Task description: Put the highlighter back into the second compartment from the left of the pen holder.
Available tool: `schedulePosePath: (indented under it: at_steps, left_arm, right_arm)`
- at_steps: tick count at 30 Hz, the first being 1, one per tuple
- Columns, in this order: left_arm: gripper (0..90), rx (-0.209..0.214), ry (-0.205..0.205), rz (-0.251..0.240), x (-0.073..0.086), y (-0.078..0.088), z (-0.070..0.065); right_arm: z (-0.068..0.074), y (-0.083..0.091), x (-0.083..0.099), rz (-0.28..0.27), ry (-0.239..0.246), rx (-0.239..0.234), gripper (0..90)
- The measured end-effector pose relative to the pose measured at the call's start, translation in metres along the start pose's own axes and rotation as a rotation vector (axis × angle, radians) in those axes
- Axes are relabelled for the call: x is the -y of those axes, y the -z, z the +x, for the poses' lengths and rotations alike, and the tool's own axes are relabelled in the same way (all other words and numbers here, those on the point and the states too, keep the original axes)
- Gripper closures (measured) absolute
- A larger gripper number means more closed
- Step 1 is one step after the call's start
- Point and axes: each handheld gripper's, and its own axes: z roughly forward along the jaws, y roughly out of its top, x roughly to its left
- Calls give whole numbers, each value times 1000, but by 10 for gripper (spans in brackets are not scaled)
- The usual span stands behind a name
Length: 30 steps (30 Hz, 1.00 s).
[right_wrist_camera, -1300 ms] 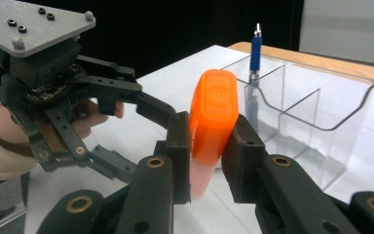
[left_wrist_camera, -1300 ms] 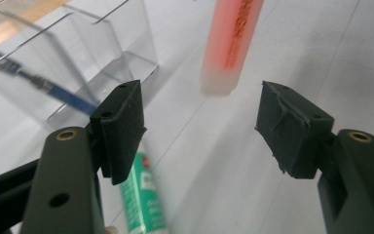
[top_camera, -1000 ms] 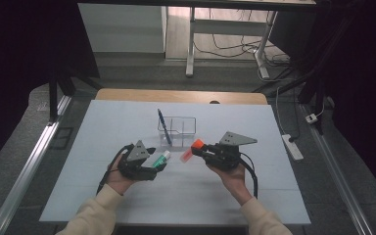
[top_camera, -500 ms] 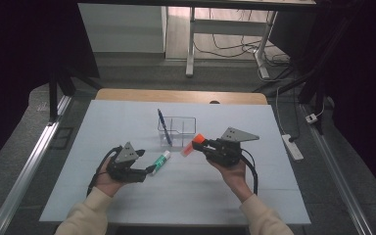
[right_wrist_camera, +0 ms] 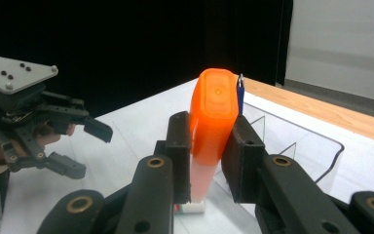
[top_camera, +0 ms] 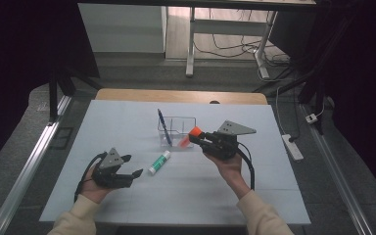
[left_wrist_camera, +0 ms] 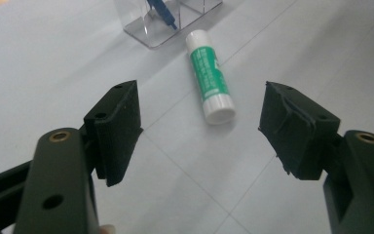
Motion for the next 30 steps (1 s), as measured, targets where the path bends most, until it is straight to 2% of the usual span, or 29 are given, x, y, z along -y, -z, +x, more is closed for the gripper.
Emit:
schedulePosePath:
  at_steps: [13,20,30]
  left_arm:
    - [315,-5,13,16,7,1,4]
    - [314,-4,18,14,7,2,5]
    - [314,7,18,26,8,1,7]
  right_arm:
    - [-9,-12,-11,-28,10,40,741]
    - [-19,-19,-18,-44,-6,65,741]
    - [-33,-35,-26,-15,-15,111,741]
